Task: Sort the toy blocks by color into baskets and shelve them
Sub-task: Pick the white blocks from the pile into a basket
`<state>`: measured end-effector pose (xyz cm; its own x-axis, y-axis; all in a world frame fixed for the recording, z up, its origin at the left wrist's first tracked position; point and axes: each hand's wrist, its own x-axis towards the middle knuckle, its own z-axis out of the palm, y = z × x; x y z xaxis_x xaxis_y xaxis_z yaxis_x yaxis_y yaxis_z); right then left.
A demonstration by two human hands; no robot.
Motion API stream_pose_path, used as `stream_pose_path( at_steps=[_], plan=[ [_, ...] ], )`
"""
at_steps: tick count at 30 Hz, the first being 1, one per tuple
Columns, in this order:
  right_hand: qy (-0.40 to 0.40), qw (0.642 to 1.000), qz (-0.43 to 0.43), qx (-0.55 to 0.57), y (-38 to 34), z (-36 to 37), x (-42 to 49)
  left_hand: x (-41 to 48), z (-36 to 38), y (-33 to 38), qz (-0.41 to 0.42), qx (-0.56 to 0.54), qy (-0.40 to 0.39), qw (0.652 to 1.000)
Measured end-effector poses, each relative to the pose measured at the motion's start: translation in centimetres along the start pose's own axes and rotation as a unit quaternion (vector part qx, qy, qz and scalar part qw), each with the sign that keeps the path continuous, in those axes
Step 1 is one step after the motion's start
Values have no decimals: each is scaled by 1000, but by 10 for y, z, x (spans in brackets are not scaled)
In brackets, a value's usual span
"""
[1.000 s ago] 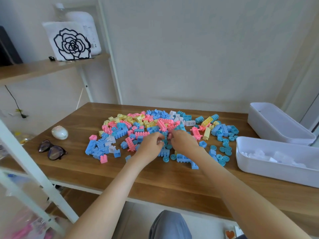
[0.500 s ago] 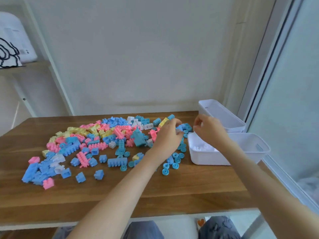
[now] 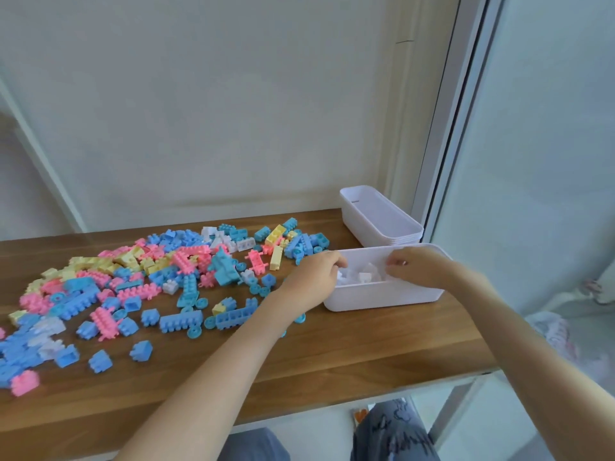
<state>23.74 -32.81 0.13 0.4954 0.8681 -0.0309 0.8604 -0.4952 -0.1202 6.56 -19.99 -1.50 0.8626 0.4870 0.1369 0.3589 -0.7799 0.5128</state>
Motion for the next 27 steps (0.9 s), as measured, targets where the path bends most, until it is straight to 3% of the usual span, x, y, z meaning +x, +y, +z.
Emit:
stream_pose_path(
  at_steps=[3, 6, 9, 12, 14, 17, 22, 25, 27],
  plan=[
    [9, 999, 23, 28, 2, 1, 4, -5, -1, -7, 6, -9, 23, 1000],
    [45, 994, -41, 89, -18, -3, -1, -10, -4, -11, 7, -12, 48, 999],
    [-40, 983, -107, 141, -47, -9, -8, -11, -6, -13, 6, -5, 30, 1000],
    [-90, 993, -71, 37, -53, -7, -5, -11, -5, -15, -4, -5, 22, 1000],
    [-62, 996, -63, -33, -46, -9, -5, -11, -3, -17, -16, -10, 45, 999],
    [-5, 993, -107, -47, -33, -11, -7, -13, -1, -18, -13, -15, 84, 996],
    [83, 995, -20, 56, -39, -3, -5, -24, -10, -29, -14, 13, 198, 980],
    [172, 975, -86, 116, -69, 6, -4, -36, -21, -49, -39, 25, 225, 973],
    [182, 962, -131, 155, -100, 14, -5, -46, -27, -63, -53, 26, 231, 971]
  ],
)
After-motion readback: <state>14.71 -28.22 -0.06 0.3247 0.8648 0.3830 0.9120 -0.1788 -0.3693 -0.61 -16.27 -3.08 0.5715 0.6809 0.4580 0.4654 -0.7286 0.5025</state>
